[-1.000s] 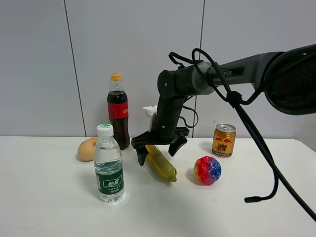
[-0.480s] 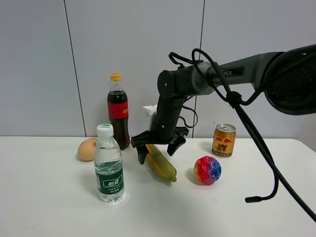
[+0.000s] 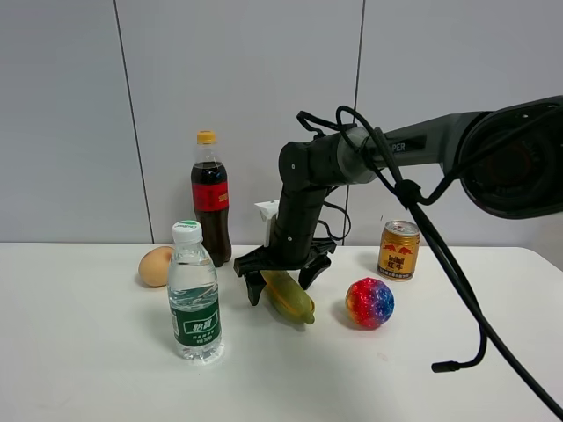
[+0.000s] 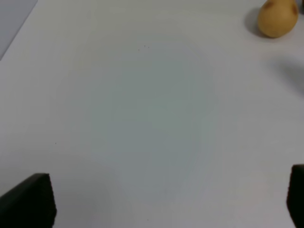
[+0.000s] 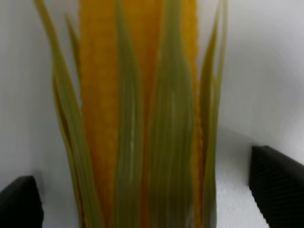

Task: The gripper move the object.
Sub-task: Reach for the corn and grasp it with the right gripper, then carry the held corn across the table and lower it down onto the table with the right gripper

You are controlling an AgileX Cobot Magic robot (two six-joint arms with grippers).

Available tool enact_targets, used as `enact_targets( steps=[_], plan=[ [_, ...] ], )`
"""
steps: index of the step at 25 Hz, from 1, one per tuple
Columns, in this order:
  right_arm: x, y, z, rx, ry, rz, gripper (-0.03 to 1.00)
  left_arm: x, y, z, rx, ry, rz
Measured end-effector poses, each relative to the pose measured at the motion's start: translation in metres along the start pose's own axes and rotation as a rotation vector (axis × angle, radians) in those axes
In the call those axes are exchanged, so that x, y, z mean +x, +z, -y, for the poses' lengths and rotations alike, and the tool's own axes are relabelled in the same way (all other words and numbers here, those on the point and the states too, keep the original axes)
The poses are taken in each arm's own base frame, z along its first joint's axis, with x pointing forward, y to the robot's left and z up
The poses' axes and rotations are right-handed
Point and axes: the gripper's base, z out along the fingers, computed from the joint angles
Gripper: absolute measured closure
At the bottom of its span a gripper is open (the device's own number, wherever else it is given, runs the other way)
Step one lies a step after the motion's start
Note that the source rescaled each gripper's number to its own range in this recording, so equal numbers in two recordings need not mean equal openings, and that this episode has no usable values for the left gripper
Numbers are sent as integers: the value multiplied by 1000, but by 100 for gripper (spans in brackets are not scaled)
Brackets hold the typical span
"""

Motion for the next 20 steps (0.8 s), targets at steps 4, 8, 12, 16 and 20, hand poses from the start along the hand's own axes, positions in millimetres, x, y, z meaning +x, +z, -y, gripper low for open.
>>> enact_targets(
  steps=[4,8,12,16,20],
  plan=[
    [0,0,0,-1,0,1,26,0,0,0,0,0,0],
    [0,0,0,-2,1,0,76,0,0,0,0,0,0],
    [1,0,-1,-11,31,-8,97,0,0,0,0,0,0],
    [-5,-12,-3,-18,42,22,97,0,0,0,0,0,0],
    [-26,-77,-11,-54,40,103,97,0,0,0,0,0,0]
  ],
)
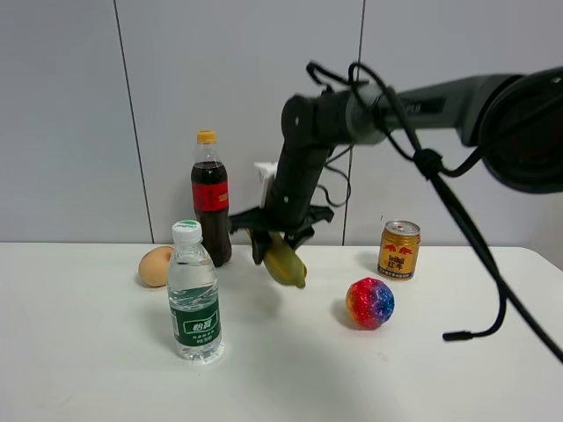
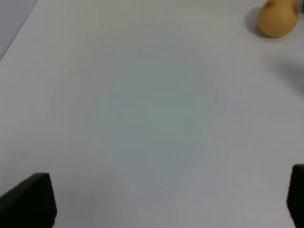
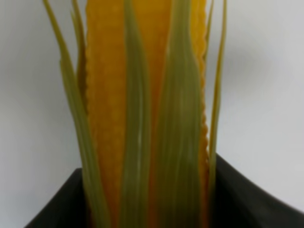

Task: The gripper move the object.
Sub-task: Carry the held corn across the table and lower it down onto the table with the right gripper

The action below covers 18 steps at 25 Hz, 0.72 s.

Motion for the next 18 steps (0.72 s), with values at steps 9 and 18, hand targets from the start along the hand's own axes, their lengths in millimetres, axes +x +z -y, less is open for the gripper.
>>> enact_targets(
  steps=[9,18],
  plan=[
    [-18,-203,-23,-25,-42,257,97,0,0,0,0,0,0],
    [7,-318,-24,32,-56,470,97,0,0,0,0,0,0]
  ],
)
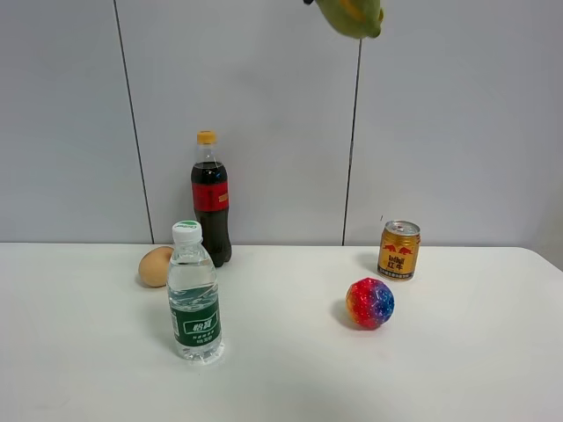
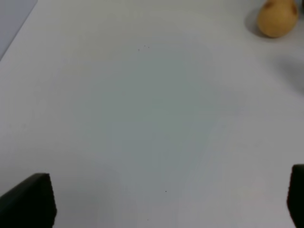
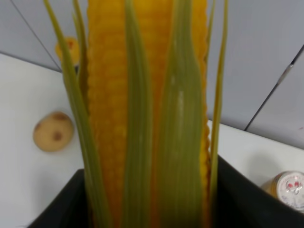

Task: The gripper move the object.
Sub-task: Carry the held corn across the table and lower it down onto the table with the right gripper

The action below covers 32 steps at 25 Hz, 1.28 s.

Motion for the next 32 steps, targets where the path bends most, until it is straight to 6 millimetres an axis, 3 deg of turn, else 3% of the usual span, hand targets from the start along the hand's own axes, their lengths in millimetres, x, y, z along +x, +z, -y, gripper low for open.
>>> enact_targets(
  steps=[6,11,13,18,23,32],
  plan=[
    [34,-29,9,73,-21,-94,97,0,0,0,0,0,0],
    [91,-29,22,170,-4,-268,97,0,0,0,0,-1,0],
    [118,-24,30,234,-1,-352,97,0,0,0,0,-1,0],
    [188,12,52,442,12,-574,97,0,0,0,0,-1,0],
    [234,38,68,448,61,-597,97,0,0,0,0,-1,0],
    [273,81,149,493,253,-628,97,0,0,0,0,0,0]
  ],
)
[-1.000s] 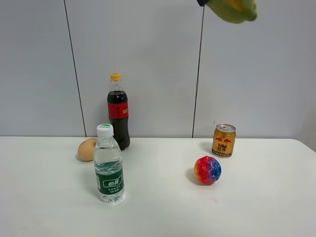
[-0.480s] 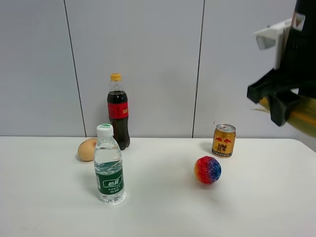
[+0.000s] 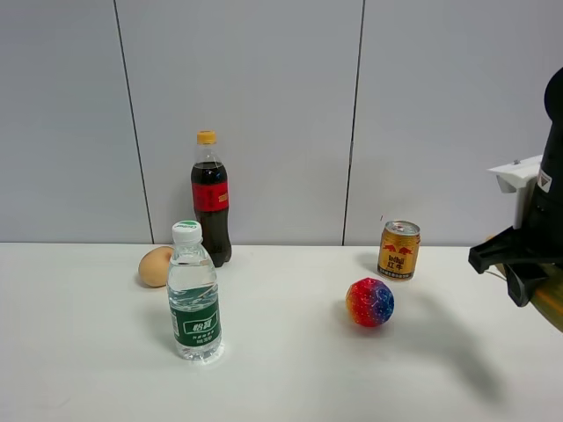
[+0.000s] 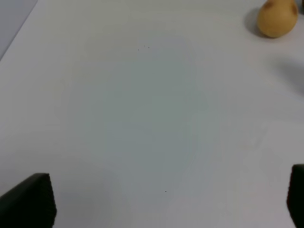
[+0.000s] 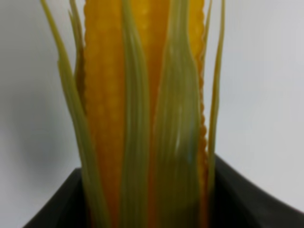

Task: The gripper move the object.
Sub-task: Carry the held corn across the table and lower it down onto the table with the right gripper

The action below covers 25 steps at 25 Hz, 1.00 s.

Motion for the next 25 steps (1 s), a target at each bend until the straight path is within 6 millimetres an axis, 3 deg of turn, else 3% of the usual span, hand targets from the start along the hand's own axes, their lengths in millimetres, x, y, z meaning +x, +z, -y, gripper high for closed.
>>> enact_targets(
  steps=[6,13,20,25],
  plan=[
    [-8,48,-5,-83,10,-16,97,0,0,0,0,0,0],
    [-14,89,-19,-139,26,33,97,0,0,0,0,-1,0],
    [-33,102,-24,-139,27,42,97,0,0,0,0,-1,0],
    [-44,98,-23,-127,31,30,97,0,0,0,0,0,0]
  ],
)
